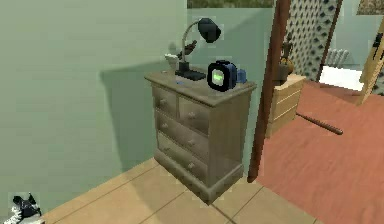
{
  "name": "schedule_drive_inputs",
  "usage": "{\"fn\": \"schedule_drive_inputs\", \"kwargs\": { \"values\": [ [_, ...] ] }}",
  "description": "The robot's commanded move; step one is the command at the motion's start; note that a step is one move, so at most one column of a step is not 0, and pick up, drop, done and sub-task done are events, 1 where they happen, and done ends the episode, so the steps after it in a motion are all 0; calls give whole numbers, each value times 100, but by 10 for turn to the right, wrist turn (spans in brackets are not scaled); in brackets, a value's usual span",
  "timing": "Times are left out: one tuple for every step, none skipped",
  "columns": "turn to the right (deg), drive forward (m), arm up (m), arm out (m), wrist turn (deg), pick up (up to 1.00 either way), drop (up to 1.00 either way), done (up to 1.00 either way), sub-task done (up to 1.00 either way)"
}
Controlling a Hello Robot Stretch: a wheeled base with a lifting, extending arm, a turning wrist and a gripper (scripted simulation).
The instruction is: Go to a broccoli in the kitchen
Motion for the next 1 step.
{"fn": "schedule_drive_inputs", "kwargs": {
  "values": [
    [150, 0, 0, 0, 0, 0, 0, 0, 0]
  ]
}}
